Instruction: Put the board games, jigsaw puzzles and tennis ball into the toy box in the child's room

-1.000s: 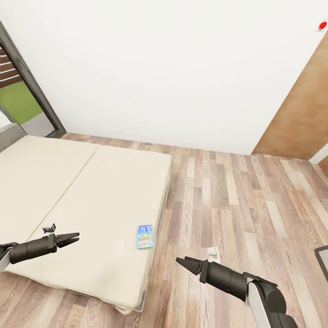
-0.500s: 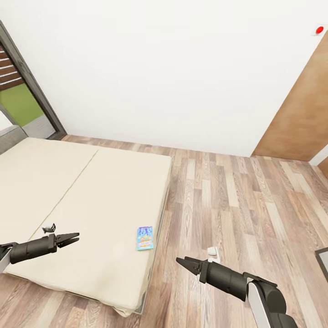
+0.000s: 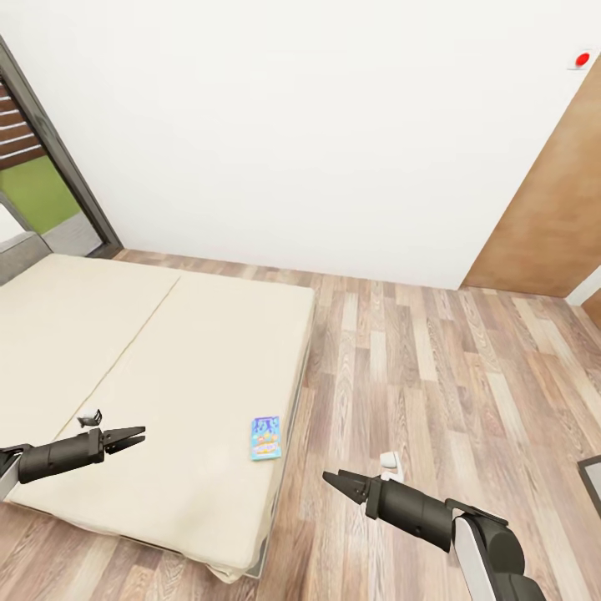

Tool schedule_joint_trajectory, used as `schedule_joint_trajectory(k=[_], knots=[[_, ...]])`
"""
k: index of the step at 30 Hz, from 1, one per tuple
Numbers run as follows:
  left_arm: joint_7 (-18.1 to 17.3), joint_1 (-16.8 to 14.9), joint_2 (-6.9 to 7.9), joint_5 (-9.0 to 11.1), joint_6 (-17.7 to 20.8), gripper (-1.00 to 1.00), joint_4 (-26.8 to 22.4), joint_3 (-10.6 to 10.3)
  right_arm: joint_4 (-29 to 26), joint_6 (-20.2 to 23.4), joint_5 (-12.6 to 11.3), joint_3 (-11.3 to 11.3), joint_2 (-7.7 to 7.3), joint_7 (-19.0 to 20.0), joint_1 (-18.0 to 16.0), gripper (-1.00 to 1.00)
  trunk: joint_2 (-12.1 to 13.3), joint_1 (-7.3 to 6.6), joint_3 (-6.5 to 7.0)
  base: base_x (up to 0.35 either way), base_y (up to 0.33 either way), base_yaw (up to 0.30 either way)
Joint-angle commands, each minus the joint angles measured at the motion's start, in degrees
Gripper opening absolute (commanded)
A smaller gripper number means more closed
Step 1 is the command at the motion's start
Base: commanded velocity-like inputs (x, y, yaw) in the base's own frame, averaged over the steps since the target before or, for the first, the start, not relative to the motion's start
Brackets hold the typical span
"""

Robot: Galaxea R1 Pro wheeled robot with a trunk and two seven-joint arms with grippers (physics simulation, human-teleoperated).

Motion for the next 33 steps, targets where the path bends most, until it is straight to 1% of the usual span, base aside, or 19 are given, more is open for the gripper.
schedule_joint_trajectory(k=[1,33], knots=[[-0.2,0.0,0.03,0.2,0.6,1.00,0.0,-0.2,0.0,0.3,0.0,-0.1,0.05,0.2,0.0,1.00,-0.1,0.03,-0.01,0.000,0.000,0.000],[-0.2,0.0,-0.05,0.2,0.6,1.00,0.0,-0.3,0.0,0.2,0.1,-0.1,0.02,0.2,0.0,1.00,-0.1,0.03,2.92,0.000,0.000,0.000]])
